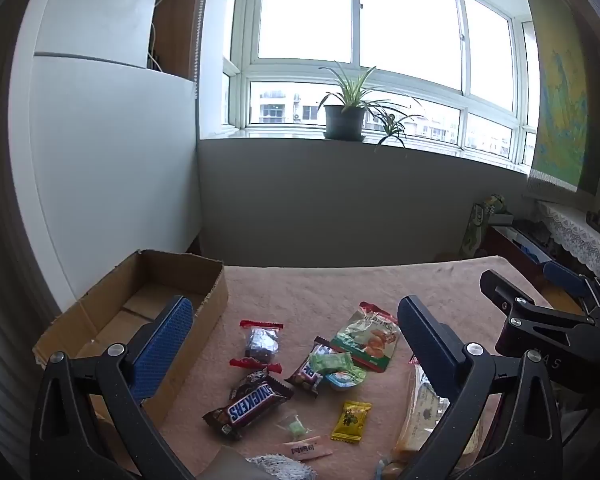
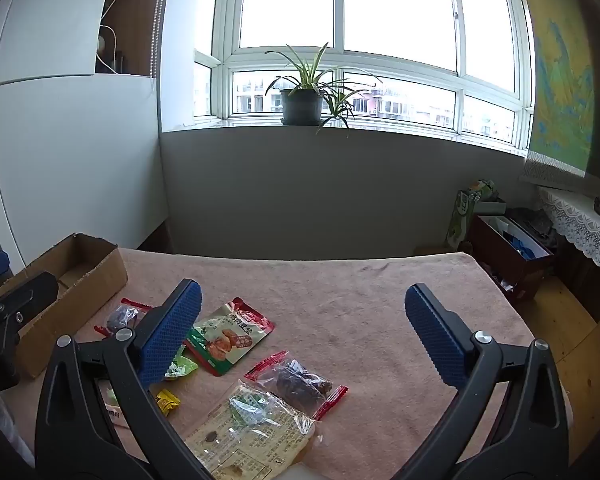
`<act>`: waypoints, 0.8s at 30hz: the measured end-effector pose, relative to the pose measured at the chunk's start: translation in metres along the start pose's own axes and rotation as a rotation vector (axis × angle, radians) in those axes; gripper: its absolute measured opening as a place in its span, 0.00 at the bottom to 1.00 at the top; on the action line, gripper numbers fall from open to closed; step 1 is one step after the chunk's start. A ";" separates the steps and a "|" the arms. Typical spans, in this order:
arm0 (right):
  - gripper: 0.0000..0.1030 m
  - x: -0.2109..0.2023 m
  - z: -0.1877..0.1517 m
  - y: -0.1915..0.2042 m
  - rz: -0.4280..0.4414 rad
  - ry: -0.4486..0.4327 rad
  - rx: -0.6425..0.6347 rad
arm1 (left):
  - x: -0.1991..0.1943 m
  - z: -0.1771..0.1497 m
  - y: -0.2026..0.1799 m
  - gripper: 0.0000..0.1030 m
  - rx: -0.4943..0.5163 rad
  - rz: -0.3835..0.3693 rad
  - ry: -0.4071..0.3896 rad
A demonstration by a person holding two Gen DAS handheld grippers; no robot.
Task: Organize snacks
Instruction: 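Move the right tool toward the bagged bread loaf on the table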
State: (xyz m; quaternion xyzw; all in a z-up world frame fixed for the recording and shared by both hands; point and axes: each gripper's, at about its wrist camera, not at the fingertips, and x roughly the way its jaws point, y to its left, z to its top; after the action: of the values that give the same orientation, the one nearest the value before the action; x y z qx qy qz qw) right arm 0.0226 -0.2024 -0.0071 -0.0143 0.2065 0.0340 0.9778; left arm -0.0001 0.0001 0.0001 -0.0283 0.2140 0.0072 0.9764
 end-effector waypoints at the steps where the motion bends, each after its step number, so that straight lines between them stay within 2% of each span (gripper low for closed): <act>1: 1.00 0.000 0.000 0.001 -0.002 0.000 -0.003 | 0.000 0.000 0.000 0.99 0.001 0.002 0.001; 6: 1.00 0.001 0.002 0.000 0.012 -0.003 0.001 | 0.005 0.002 -0.010 0.99 0.037 0.004 0.009; 9: 1.00 -0.006 0.008 -0.005 0.020 -0.007 0.012 | 0.000 0.003 -0.008 0.99 0.023 0.001 -0.017; 13: 1.00 -0.009 0.018 -0.011 0.019 0.004 0.022 | 0.002 0.017 -0.017 0.99 0.031 0.024 0.000; 16: 1.00 -0.016 0.026 -0.015 0.000 0.008 0.002 | 0.006 0.028 -0.028 0.99 0.028 -0.003 0.001; 20: 1.00 -0.034 0.033 -0.022 -0.055 -0.004 -0.015 | 0.001 0.033 -0.047 0.98 0.094 -0.031 -0.034; 24: 1.00 -0.053 0.038 -0.031 -0.114 -0.008 0.013 | -0.011 0.033 -0.046 0.98 0.079 -0.099 -0.046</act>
State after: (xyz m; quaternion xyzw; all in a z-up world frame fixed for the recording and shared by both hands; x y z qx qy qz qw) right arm -0.0085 -0.2346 0.0492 -0.0197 0.2017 -0.0232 0.9790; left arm 0.0049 -0.0441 0.0368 0.0001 0.1899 -0.0489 0.9806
